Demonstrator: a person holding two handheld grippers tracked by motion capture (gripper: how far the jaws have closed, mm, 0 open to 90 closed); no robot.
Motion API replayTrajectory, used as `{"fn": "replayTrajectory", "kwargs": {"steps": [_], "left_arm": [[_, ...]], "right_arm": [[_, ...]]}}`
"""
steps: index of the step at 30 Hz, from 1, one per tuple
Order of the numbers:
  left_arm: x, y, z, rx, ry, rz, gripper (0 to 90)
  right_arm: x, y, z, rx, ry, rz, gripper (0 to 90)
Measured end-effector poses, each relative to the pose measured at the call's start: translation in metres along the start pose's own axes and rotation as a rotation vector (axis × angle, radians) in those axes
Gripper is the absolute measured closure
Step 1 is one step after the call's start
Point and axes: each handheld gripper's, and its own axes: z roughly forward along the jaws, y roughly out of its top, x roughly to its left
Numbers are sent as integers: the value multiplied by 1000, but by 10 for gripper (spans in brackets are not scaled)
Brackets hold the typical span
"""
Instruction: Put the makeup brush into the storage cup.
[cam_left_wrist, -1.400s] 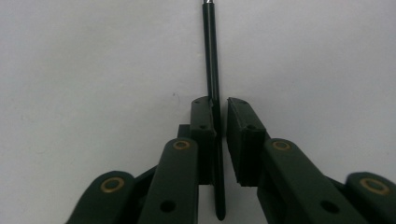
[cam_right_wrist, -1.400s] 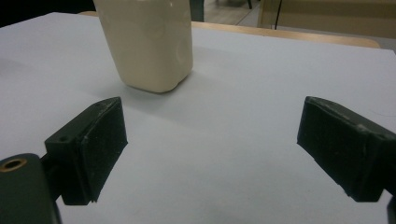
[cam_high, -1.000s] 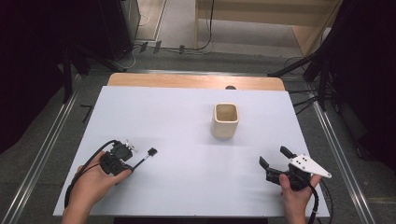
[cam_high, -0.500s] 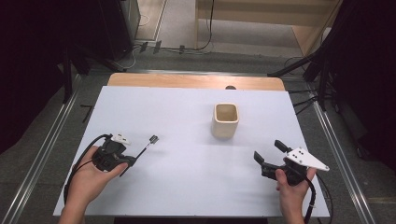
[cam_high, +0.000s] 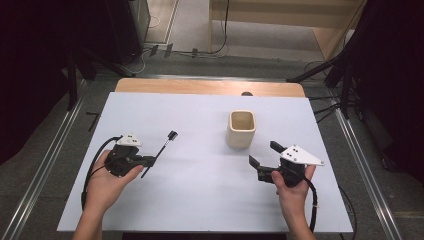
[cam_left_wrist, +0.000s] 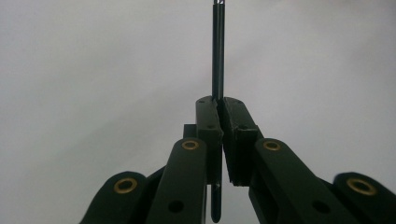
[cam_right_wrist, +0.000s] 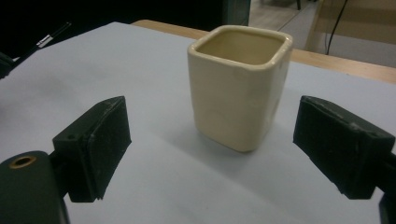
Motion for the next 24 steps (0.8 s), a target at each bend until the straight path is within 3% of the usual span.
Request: {"fn": "replayTrajectory", "kwargs": {"steps": [6, 11, 19, 22, 24], "left_arm": [[-7, 10, 7, -62, -8, -3, 869], [-9, 15, 12, -122, -31, -11, 869], [-9, 11, 22, -217, -48, -38, 869], [-16, 14, 24, -264, -64, -24, 869], [-20, 14, 28, -288, -97, -28, 869]], "right_arm": [[13, 13, 13, 3, 35, -22, 118], [21, 18, 21, 5, 48, 0, 127], [30, 26, 31, 10, 70, -5, 132], [37, 29, 35, 5, 88, -6, 133], [40, 29, 36, 0, 99, 2, 134]]}}
